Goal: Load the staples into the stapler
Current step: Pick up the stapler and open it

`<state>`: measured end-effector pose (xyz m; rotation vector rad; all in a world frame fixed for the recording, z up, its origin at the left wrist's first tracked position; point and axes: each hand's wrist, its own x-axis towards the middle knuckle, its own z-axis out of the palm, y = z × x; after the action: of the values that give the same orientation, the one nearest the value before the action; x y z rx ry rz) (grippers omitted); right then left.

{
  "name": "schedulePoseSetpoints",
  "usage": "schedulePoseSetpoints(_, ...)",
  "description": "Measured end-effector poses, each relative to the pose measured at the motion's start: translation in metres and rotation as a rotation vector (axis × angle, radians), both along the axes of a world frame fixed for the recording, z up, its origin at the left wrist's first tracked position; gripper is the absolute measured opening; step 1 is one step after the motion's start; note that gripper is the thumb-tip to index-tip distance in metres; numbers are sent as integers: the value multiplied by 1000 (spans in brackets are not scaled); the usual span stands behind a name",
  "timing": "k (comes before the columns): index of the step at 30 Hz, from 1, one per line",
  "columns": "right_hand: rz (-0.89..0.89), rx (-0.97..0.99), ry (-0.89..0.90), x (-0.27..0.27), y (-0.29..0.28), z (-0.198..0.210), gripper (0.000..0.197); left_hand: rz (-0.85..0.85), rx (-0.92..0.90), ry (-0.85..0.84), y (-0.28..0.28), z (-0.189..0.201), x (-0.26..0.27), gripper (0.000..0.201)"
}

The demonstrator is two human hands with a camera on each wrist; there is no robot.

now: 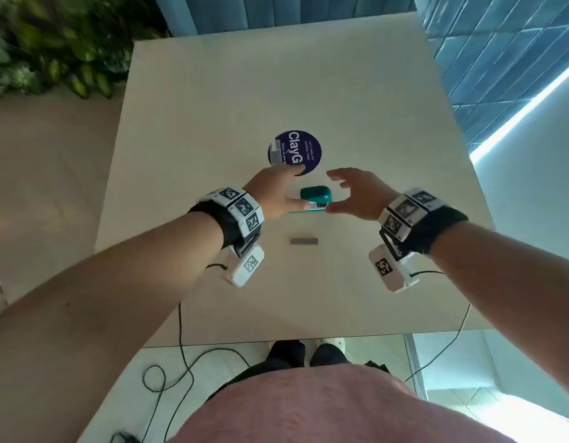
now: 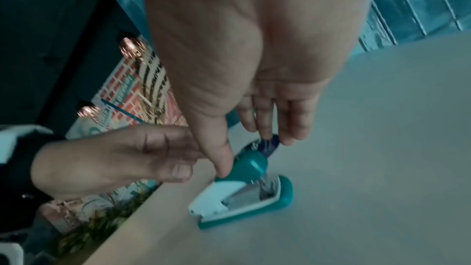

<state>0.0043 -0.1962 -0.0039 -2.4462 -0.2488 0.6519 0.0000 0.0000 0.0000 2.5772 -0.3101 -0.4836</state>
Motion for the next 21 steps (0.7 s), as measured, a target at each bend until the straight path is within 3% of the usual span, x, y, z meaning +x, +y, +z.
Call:
schedulePoseSetpoints(4, -36, -45, -2, 6, 15, -23, 78, 1, -39, 76, -20, -19, 3, 78)
schedulePoseSetpoints(10, -76, -65, -57, 16, 20, -44, 48, 125, -178, -11, -26, -48, 4, 36)
schedulePoseSetpoints(15, -13, -78, -60, 14, 15, -49, 41, 122, -253, -19, -22, -55, 1, 35)
schedulePoseSetpoints(21, -13, -42, -45, 19, 14, -48, 36, 159, -416, -23, 4, -33, 1, 31)
